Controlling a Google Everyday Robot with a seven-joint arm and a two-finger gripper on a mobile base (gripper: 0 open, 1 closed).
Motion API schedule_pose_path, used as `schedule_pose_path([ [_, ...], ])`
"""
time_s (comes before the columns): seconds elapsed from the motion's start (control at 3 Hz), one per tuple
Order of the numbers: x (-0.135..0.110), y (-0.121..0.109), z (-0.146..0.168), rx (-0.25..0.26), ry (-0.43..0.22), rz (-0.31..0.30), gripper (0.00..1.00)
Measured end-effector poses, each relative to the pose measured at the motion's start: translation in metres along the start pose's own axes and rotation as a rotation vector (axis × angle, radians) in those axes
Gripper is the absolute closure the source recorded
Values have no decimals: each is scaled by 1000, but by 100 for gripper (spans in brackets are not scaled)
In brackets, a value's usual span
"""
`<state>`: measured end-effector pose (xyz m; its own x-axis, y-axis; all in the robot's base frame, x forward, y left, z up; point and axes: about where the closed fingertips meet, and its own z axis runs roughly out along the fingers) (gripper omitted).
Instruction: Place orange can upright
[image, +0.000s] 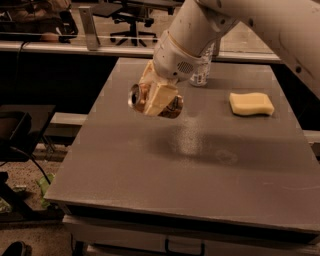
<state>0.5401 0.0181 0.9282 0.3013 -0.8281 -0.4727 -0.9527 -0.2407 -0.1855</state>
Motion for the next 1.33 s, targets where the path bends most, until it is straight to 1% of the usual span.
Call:
schedule_pose_path([
  [0.33,-3,-12,-2,85,-104,82,100],
  [0.67,-3,-23,-3,162,-228,174,100],
  [1.0,-3,-28,-6,233,-342,258,100],
  [1.33,0,-30,-13,310,-484,342,100],
])
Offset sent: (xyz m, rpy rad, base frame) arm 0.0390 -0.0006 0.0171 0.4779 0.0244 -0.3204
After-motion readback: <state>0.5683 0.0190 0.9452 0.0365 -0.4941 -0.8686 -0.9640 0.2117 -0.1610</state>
